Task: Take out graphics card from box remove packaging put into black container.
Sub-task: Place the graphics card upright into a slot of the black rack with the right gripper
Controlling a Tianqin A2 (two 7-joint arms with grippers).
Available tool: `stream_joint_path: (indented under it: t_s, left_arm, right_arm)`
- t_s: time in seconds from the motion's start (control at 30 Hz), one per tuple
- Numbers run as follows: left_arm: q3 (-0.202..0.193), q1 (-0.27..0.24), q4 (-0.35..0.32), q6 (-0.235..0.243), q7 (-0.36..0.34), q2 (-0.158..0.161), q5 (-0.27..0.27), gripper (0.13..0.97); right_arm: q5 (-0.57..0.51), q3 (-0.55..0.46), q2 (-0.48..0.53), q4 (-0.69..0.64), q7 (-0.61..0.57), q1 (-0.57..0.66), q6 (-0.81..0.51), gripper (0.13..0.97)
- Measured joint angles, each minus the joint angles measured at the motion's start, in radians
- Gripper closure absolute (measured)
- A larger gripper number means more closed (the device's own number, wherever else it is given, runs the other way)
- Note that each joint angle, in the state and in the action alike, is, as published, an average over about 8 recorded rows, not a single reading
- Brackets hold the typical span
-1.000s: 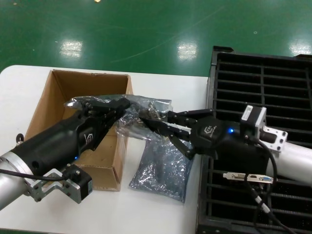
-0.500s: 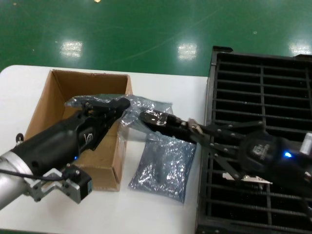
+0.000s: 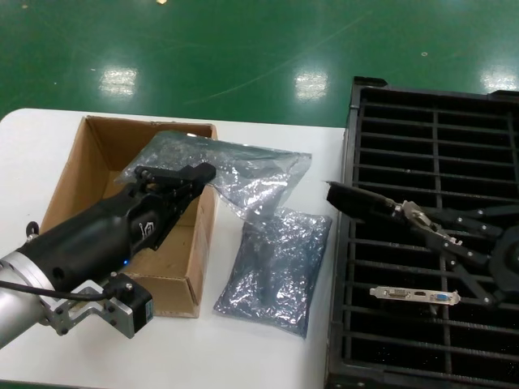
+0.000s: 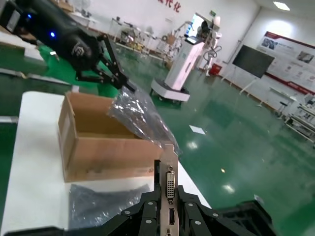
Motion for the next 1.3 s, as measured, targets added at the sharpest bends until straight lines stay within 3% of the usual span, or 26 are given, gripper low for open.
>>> stream_joint_path:
  t_s: [0.6, 1.03, 1.3]
  left_arm:
    - [0.000, 0.000, 0.000, 0.000, 0.000, 0.000, 0.000, 0.957]
    - [0.000, 0.000, 0.000, 0.000, 0.000, 0.000, 0.000, 0.957]
    - [0.000, 0.000, 0.000, 0.000, 0.000, 0.000, 0.000, 0.957]
  right_arm:
    - [-0.038, -0.028, 0.035, 0.002, 0.040, 0.026, -0.006, 0.907]
    - [-0.156, -0.217, 0.137, -0.066, 0.287, 0.405, -0.326, 0.907]
    - [-0.207, -0.288, 0.133, -0.143, 0.325, 0.561, -0.480, 0.907]
